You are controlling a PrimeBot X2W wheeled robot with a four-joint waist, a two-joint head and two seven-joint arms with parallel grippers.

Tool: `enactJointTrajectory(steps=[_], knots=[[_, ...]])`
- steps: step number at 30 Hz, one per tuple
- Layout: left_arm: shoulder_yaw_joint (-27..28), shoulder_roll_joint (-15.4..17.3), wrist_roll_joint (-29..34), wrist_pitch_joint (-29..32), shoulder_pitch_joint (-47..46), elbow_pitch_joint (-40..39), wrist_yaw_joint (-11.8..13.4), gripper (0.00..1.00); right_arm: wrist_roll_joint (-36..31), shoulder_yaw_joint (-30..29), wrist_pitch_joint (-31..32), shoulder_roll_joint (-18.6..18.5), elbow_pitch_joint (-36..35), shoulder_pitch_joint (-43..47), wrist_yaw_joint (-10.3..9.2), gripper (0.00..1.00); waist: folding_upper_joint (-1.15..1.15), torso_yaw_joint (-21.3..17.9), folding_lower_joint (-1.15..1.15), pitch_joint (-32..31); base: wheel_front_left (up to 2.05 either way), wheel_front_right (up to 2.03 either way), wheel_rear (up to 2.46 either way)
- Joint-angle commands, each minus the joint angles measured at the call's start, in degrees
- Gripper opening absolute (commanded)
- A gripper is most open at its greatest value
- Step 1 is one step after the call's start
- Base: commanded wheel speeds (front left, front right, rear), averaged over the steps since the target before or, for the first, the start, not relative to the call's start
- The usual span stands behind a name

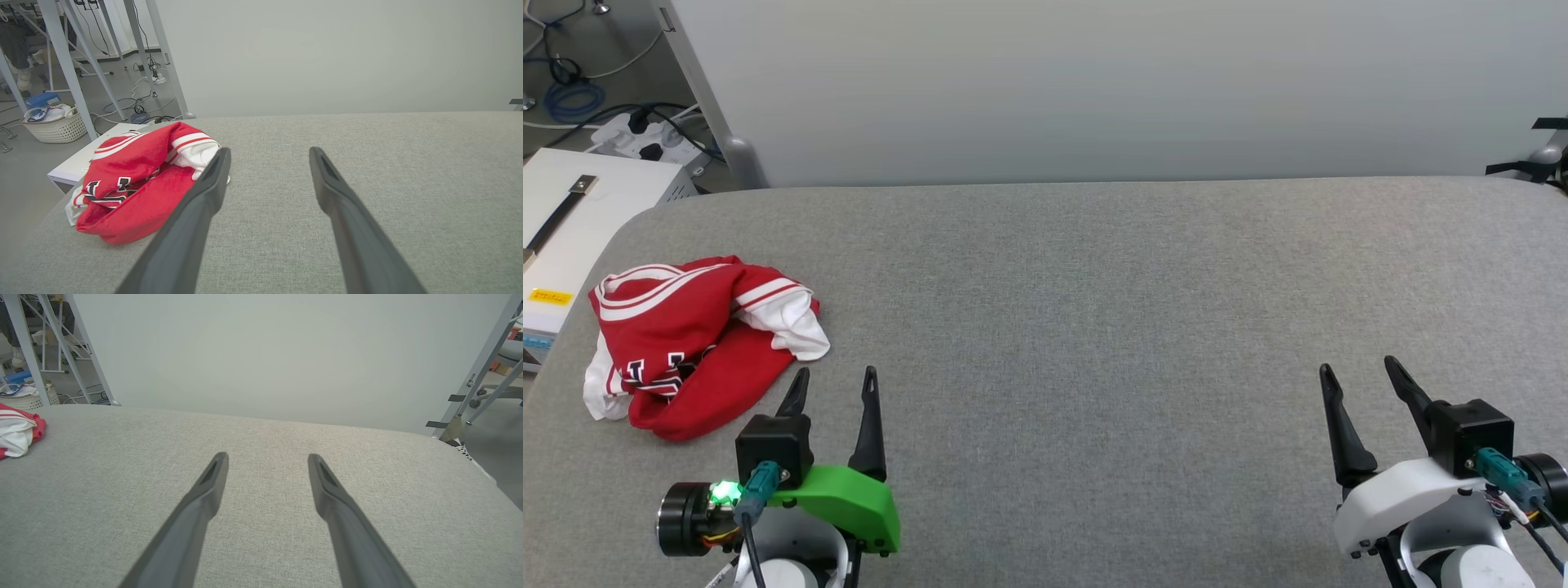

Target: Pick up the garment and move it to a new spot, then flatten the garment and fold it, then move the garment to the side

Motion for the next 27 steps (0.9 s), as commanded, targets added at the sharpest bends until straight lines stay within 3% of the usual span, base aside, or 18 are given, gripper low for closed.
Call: enactJointTrajectory(steps=[1, 27], knots=[[-0.1, 0.0, -0.4, -0.6, -0.1, 0.4, -0.3, 1.0, 0.7, -0.2, -0.6, 0.0, 0.0, -0.6, -0.01, 1.0, 0.0, 0.0, 0.0, 0.0, 0.0, 0.0, 0.0], [-0.8, -0.1, -2.3, -3.7, 0.3, -0.3, -0.9, 1.0, 3.1, -0.5, -3.6, 0.0, -1.9, -0.8, -0.02, 1.0, 0.0, 0.4, 0.0, 0.0, 0.0, 0.0, 0.0]])
